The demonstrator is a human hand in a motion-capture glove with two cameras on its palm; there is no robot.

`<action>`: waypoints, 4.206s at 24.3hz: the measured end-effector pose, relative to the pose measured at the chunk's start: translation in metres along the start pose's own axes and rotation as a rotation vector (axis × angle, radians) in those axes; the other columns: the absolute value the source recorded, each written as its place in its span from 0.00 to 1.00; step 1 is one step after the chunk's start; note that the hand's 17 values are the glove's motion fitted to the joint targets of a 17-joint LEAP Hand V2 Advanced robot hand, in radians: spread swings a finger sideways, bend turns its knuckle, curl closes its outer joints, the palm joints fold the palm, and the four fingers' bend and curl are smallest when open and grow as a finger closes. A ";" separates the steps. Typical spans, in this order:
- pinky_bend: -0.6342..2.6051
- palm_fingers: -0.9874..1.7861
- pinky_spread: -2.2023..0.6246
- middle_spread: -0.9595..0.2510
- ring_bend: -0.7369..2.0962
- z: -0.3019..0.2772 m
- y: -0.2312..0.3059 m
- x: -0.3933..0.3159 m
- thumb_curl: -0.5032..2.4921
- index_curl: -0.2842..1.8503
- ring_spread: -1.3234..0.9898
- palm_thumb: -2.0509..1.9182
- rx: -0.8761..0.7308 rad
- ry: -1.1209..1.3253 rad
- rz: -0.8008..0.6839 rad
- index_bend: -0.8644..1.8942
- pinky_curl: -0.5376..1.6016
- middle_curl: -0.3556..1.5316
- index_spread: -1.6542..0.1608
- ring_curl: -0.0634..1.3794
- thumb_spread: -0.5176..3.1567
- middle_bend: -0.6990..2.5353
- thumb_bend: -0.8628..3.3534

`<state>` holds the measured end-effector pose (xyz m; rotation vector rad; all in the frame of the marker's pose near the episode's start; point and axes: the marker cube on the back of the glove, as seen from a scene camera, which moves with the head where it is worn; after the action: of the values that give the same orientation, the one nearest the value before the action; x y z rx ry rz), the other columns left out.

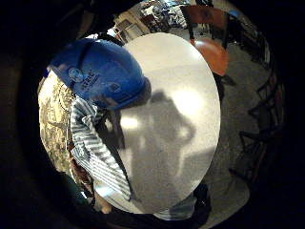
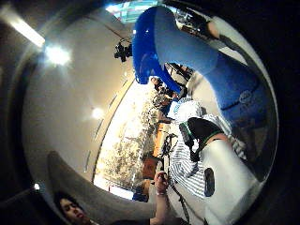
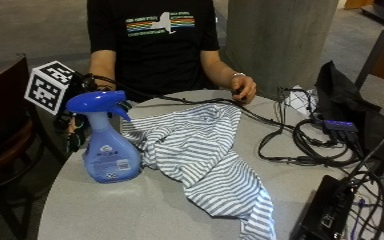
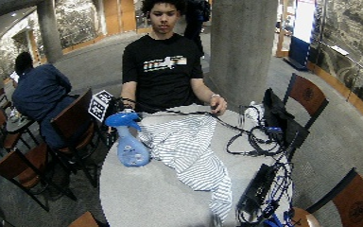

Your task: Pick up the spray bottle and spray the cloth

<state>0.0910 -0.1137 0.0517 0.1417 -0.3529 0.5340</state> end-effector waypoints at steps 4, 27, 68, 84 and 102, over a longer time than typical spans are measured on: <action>0.28 0.50 0.88 0.82 0.33 0.008 -0.017 0.001 0.33 0.28 0.62 0.74 -0.022 -0.035 0.029 0.36 0.42 0.42 0.73 0.28 0.39 0.29 0.20; 0.23 0.54 0.89 0.81 0.33 0.037 -0.078 0.003 0.33 0.30 0.63 0.74 -0.008 -0.055 0.088 0.40 0.38 0.40 0.73 0.25 0.39 0.30 0.20; 0.27 0.82 0.76 0.72 0.45 0.042 -0.084 -0.066 0.38 0.38 0.50 0.78 0.028 0.107 -0.163 0.44 0.43 0.46 0.83 0.37 0.26 0.36 0.20; 0.27 0.81 0.75 0.72 0.46 0.045 -0.046 -0.116 0.40 0.40 0.50 0.77 -0.056 0.634 -0.474 0.45 0.45 0.47 0.83 0.38 0.24 0.37 0.20; 0.26 0.81 0.74 0.71 0.46 0.051 -0.043 -0.118 0.41 0.41 0.50 0.77 -0.036 0.832 -0.587 0.44 0.47 0.47 0.83 0.39 0.23 0.38 0.20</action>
<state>0.0039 -0.2177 0.0547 -0.0231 0.4865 -0.0252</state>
